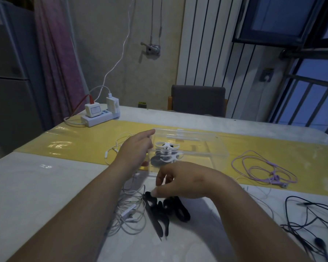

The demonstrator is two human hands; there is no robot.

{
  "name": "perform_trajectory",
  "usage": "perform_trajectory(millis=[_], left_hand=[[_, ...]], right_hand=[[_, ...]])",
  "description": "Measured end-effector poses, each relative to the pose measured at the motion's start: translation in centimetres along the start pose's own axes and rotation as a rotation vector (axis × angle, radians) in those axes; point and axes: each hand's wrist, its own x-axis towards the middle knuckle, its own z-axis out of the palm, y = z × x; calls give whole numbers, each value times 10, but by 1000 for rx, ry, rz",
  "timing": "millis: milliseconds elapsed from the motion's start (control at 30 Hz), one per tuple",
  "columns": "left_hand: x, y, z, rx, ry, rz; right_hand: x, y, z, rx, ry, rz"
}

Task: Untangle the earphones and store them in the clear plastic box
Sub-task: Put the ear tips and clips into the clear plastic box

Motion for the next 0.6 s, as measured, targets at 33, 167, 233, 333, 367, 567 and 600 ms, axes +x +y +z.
perform_trajectory(millis=[33, 167, 233, 333, 367, 567, 600], left_hand=[[0, 0, 0, 3, 1, 5], [0, 0, 0, 2, 2, 5], [1, -1, 0, -20, 2, -17], [0, -1, 0, -26, 5, -30], [1, -1, 0, -26, 7, -31], [1, -2, 0, -23, 6, -26], [1, -2, 0, -24, 8, -28]], right_hand=[[0, -1, 2, -27, -23, 16], [-1, -5, 7, -150, -80, 58], [1, -6, 9, -148, -46, 52], [3, -8, 11, -118, -24, 34], [2, -8, 11, -122, -27, 28], [0, -8, 6, -134, 16, 33], [0, -9, 6, -139, 19, 44]])
